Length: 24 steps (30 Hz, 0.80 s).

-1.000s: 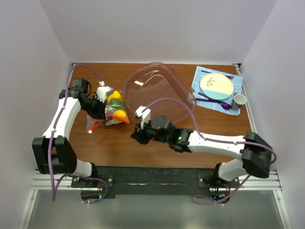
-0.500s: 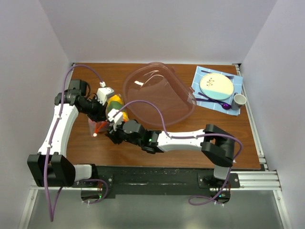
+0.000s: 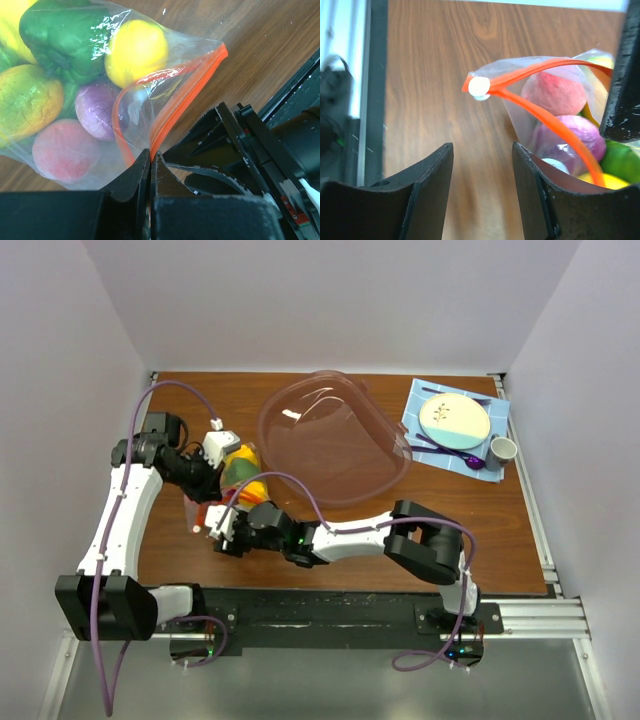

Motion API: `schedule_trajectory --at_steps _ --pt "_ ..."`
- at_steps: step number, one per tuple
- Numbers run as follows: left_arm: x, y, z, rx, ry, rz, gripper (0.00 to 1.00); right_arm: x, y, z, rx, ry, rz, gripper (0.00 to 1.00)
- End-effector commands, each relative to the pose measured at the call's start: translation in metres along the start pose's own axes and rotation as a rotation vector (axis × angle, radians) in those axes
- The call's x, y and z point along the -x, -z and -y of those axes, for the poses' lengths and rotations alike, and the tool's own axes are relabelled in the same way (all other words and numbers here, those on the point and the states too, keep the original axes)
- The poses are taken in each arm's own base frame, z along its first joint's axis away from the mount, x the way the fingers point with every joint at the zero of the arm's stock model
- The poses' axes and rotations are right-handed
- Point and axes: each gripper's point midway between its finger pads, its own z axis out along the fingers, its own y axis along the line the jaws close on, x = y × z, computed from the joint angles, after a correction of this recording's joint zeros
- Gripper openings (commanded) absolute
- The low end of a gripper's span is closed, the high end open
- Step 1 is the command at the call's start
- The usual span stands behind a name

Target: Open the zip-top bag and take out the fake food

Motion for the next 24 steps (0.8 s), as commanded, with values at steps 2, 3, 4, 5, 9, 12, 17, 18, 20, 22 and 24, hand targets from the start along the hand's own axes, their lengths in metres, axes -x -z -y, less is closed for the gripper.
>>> schedule_trajectory --at_steps 2,3,4,5,9,12,17,18,20,22,24 --pt "0.007 0.008 0.008 -0.024 -0.046 0.028 0.0 0.029 -0.007 0.024 -0.075 0.268 0.093 0.56" --pt "0.009 0.008 0.008 -0.027 -0.051 0.03 0.0 0.028 -0.009 0.025 -0.075 0.282 0.09 0.56" --pt "0.008 0.009 0.009 -0.032 -0.048 0.026 0.0 0.028 -0.011 0.026 -0.079 0.297 0.088 0.55" --pt "0.009 0.01 0.011 -0.041 -0.047 0.027 0.0 0.027 -0.015 0.027 -0.081 0.322 0.087 0.55" --pt "0.008 0.012 0.013 -0.044 -0.055 0.023 0.0 0.024 -0.022 0.025 -0.066 0.352 0.083 0.52" --pt "0.006 0.012 0.014 -0.05 -0.057 0.016 0.0 0.02 -0.028 0.026 -0.064 0.376 0.071 0.5" --pt "0.002 0.01 0.015 -0.058 -0.062 0.004 0.0 0.032 -0.026 0.03 -0.081 0.408 0.087 0.46" --pt "0.0 0.009 0.015 -0.061 -0.059 0.002 0.0 0.041 -0.021 0.031 -0.087 0.412 0.101 0.45" --pt "-0.001 0.007 0.015 -0.06 -0.059 -0.001 0.0 0.044 -0.013 0.031 -0.089 0.426 0.105 0.44" --pt "-0.001 0.006 0.014 -0.059 -0.061 0.0 0.0 0.057 -0.004 0.033 -0.1 0.437 0.129 0.44" --pt "-0.002 0.005 0.013 -0.061 -0.059 0.0 0.0 0.055 0.002 0.032 -0.096 0.439 0.12 0.44"
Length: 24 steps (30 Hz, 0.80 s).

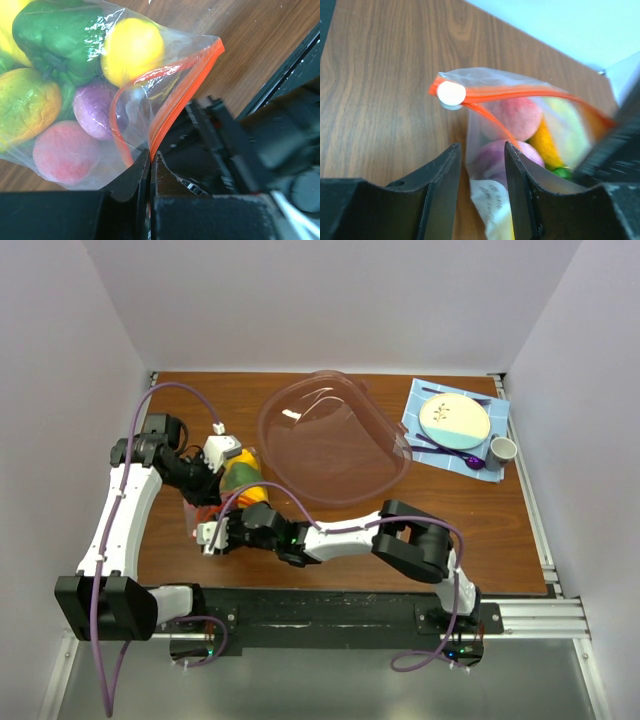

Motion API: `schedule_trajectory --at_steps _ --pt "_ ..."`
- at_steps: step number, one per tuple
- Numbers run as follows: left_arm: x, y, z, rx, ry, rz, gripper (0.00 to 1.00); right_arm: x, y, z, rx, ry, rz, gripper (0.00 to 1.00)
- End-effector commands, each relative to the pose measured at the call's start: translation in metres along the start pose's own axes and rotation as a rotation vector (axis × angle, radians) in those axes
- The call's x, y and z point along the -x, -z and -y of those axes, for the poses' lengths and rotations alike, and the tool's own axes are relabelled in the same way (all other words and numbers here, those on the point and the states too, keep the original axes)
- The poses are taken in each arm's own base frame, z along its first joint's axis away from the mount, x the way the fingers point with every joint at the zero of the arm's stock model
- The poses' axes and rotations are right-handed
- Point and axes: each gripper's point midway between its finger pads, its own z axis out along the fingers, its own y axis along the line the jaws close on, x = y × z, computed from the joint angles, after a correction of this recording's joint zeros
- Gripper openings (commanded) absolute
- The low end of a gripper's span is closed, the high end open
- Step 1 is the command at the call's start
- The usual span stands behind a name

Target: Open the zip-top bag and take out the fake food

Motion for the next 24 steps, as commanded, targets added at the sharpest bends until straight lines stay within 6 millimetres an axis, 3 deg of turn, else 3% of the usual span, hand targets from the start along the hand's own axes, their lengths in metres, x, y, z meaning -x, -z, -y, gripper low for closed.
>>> schedule_trajectory --at_steps 1,6,16,24 --pt "0.006 0.0 0.003 -0.019 -0.026 0.031 0.0 0.052 0.024 0.037 -0.088 0.046 0.104 0.44" --pt "0.006 -0.002 0.003 -0.023 -0.023 0.029 0.0 0.046 0.028 0.034 -0.088 0.058 0.084 0.43" --pt "0.007 0.003 0.006 -0.018 -0.028 0.034 0.0 0.026 0.002 0.024 -0.056 0.125 0.045 0.41" --pt "0.008 0.005 0.01 -0.03 -0.03 0.039 0.0 0.021 -0.011 0.03 -0.065 0.149 0.039 0.36"
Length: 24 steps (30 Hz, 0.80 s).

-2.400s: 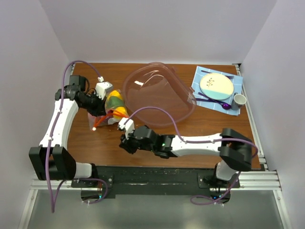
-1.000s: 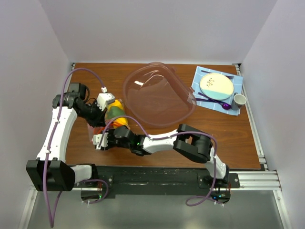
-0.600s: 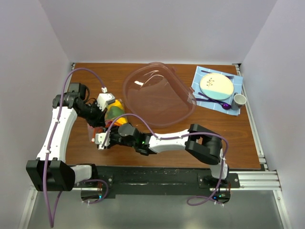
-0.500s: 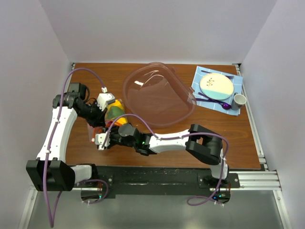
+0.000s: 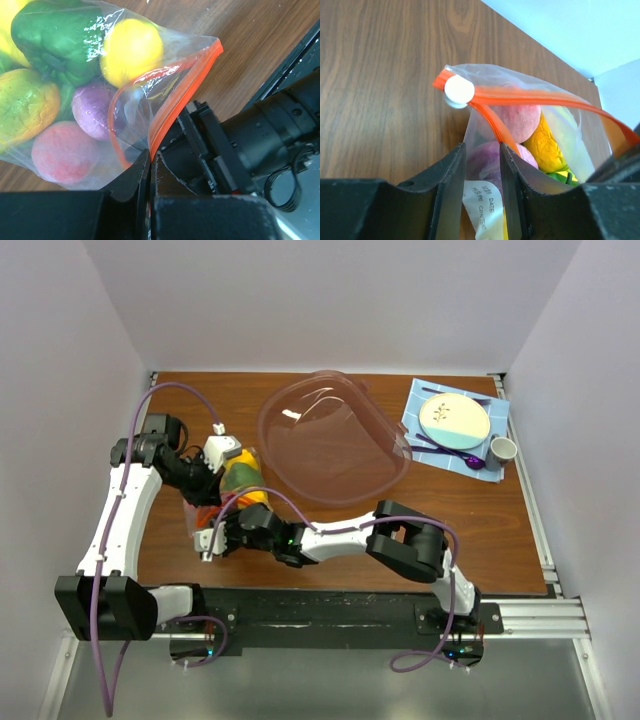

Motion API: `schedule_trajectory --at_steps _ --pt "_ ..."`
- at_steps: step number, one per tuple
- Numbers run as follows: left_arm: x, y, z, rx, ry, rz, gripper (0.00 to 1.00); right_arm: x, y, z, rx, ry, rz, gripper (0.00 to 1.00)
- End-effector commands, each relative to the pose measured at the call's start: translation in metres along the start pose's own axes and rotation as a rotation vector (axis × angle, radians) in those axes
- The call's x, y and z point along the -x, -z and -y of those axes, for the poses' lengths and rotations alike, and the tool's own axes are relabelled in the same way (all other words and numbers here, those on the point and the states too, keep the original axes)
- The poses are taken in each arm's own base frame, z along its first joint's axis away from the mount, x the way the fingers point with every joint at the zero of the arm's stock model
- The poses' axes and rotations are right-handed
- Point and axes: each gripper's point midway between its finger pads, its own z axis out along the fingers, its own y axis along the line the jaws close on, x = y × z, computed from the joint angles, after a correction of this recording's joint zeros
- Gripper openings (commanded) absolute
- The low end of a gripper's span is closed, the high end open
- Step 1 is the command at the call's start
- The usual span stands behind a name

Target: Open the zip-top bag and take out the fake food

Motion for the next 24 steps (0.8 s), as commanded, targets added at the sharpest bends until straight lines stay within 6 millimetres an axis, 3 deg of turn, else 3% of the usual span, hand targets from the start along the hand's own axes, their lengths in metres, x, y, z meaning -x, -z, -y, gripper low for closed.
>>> schedule_trajectory --at_steps 1,13,24 --pt "0.008 0.006 0.01 -0.03 -0.03 0.04 0.0 0.021 -0.009 0.03 -0.073 0.032 0.049 0.36" --pt "0.002 0.003 0.015 -0.047 -0.028 0.034 0.0 0.021 -0.007 0.042 -0.123 0.095 0.041 0.31" --pt "0.0 0.004 0.016 -0.038 -0.035 0.032 0.0 0.014 -0.02 0.031 -0.062 0.117 0.024 0.29"
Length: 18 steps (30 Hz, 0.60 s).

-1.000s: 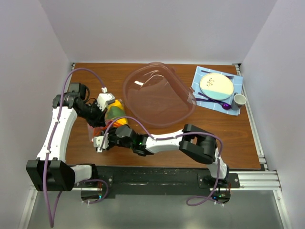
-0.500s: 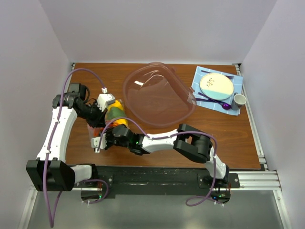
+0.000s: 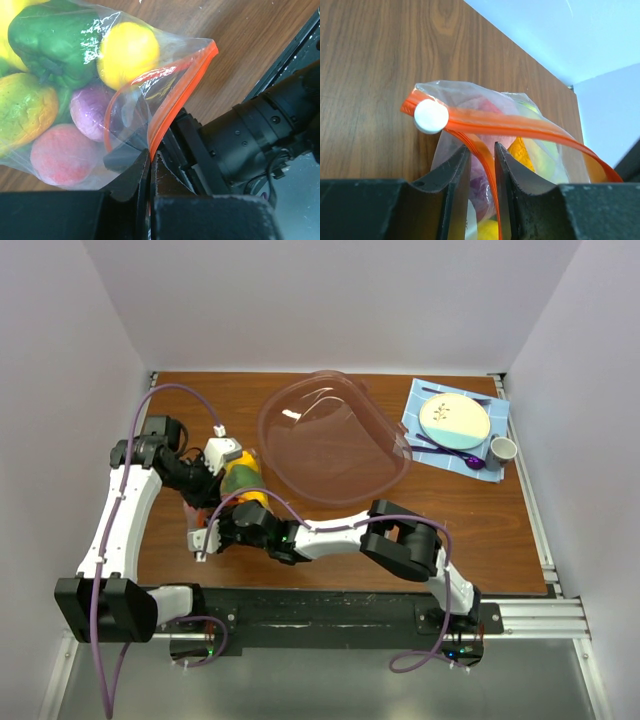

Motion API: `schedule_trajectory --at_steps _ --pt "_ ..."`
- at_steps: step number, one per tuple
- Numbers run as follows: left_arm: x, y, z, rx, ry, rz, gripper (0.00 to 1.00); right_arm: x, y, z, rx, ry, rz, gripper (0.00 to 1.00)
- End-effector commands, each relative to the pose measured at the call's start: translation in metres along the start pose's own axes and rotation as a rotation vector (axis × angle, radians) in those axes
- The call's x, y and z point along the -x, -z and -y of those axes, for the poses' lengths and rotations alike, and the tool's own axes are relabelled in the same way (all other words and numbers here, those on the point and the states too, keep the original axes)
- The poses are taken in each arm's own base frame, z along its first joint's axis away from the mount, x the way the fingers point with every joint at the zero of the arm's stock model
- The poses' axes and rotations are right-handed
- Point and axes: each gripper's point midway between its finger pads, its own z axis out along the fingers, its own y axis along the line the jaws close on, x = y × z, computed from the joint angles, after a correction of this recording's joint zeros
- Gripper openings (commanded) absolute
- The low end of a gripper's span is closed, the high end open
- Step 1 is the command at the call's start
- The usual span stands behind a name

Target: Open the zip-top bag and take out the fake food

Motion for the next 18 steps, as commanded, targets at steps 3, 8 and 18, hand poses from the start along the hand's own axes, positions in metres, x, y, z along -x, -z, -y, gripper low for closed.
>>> schedule_trajectory --at_steps 3,8,18 --pt "0.003 0.005 0.01 -0.015 -0.028 0.032 0.0 0.011 -0.009 0.015 -0.016 0.014 0.022 0.22" --pt "0.003 0.005 0.008 -0.001 -0.027 0.033 0.0 0.013 -0.002 0.015 0.002 -0.015 0.006 0.0" --pt "0.007 -0.01 -0.011 0.033 0.007 0.044 0.0 0.041 0.057 0.002 0.033 -0.16 -0.004 0.0"
